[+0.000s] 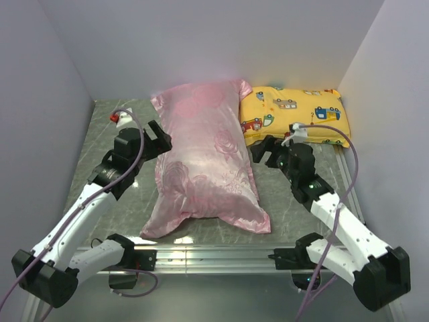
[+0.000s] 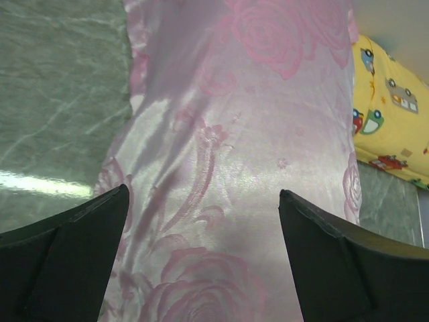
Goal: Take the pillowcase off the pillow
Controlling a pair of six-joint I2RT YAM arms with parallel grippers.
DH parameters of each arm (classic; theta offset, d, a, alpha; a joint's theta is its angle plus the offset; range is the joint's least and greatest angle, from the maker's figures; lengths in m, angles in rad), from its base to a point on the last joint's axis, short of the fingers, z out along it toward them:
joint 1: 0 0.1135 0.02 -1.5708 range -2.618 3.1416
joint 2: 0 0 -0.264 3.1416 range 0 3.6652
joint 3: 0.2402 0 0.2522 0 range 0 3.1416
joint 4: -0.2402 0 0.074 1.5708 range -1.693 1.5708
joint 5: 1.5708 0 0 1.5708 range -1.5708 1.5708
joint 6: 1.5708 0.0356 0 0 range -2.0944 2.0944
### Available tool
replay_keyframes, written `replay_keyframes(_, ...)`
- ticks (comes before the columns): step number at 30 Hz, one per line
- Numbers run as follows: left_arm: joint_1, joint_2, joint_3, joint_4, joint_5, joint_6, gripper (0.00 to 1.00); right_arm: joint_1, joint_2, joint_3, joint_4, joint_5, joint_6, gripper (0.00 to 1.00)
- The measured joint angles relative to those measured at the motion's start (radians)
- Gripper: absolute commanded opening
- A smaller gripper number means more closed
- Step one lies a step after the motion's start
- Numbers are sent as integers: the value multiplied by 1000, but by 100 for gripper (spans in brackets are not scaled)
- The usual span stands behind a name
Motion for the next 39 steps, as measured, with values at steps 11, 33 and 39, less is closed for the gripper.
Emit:
replay_keyframes(11,-20,229,-64,189,169,-13,99,-71,417,207,103,-192,39,99)
replay_keyframes(33,-18,342,-263,466,34,-190,1,-1,875,685,46,-555,253,0)
replay_keyframes(39,-37,346,-328,564,214,-242,23,154,727,880,-163,-433,139,0)
